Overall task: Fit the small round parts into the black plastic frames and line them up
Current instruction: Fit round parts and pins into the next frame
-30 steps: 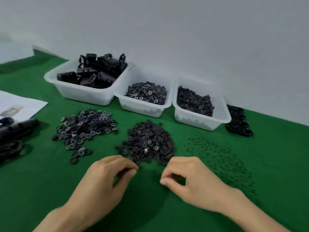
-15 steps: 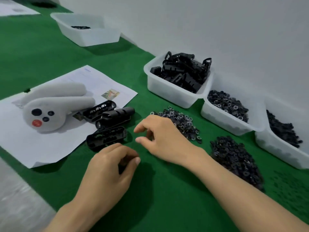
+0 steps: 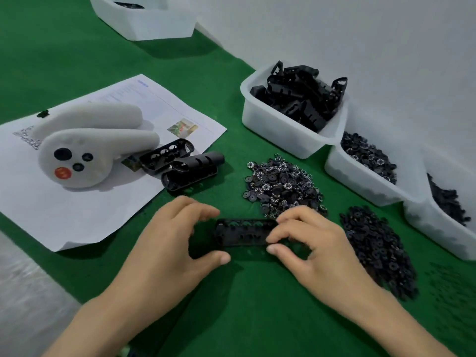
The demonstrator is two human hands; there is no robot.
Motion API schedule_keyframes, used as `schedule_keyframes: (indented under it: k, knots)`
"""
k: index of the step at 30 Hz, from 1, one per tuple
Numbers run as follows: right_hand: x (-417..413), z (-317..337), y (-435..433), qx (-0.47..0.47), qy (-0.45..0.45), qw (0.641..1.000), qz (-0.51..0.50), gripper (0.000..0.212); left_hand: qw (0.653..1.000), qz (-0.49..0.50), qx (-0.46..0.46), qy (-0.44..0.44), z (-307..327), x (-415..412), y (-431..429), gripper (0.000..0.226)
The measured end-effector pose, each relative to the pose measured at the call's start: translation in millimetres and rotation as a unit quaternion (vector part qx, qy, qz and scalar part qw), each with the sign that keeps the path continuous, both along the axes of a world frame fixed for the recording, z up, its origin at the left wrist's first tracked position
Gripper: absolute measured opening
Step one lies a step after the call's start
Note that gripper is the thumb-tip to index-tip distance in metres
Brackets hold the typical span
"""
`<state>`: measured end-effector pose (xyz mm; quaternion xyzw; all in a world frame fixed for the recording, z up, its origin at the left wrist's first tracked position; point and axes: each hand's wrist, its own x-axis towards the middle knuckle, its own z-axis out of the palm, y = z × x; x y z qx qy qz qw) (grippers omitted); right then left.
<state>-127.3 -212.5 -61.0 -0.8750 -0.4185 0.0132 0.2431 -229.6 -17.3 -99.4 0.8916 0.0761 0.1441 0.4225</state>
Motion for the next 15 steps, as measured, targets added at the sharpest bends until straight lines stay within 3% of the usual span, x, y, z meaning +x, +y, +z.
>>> schedule_keyframes:
  k: [5, 10, 15]
  knots:
    - [-24.4, -7.9, -37.3, 0.015, 0.031, 0.997, -0.072, 0.013, 0.994, -0.096, 0.034, 0.024, 0.2, 13.6, -16.8, 0.043]
    - [-39.2, -13.1, -56.1, -0.011, 0.047, 0.995, -0.088, 0.034, 0.987, -0.151, 0.051, 0.032, -2.1, 17.0, -24.7, 0.049]
    - [-34.7, -4.5, -55.9, -0.02, 0.071, 0.993, -0.09, 0.029, 0.982, -0.17, 0.067, 0.042, -3.7, 16.9, -28.6, 0.06]
